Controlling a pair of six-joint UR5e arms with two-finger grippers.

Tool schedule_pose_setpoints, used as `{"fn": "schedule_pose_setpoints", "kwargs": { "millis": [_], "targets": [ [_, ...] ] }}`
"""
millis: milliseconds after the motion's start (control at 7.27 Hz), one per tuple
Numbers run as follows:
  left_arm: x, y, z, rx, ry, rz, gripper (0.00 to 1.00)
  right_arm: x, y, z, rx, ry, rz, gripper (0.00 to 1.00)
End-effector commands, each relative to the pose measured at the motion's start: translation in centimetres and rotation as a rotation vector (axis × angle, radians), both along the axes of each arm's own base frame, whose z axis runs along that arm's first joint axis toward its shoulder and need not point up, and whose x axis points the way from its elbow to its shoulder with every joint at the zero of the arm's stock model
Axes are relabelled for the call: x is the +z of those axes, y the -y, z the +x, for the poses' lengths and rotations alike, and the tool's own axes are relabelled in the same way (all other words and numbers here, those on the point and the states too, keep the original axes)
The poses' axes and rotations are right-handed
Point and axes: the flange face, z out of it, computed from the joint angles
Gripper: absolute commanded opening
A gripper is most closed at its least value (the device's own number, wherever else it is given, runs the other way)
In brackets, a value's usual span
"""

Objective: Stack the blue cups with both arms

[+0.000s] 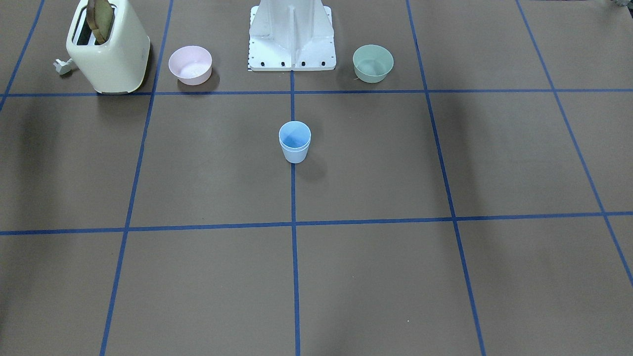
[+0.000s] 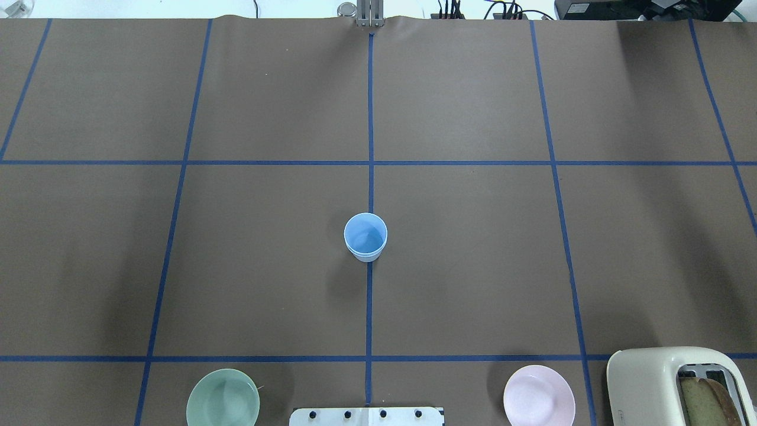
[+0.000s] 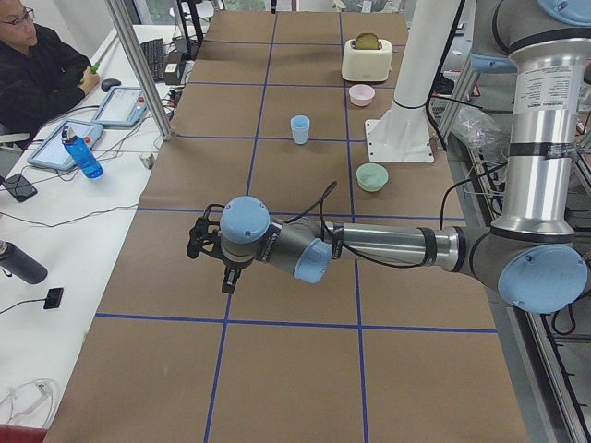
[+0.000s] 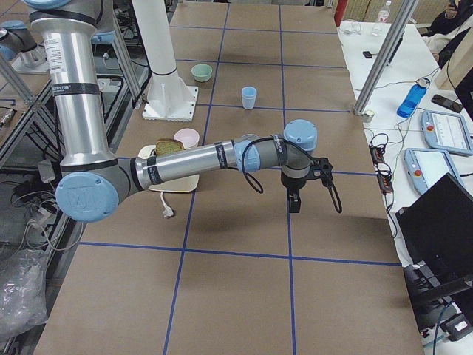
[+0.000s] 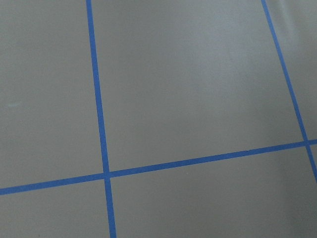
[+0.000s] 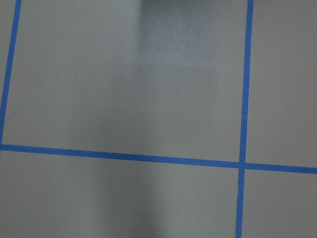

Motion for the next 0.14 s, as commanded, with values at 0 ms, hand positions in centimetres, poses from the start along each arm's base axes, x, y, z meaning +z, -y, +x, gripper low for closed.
{"fn": "schedule_pose_setpoints", "kwargs": {
  "millis": [0],
  "targets": [
    [-0.09,-0.05,-0.12,-0.002,0.000,0.001,0.98,0.20,0.07,0.00,0.001,-0.001,-0.004,1.00]
  ]
}}
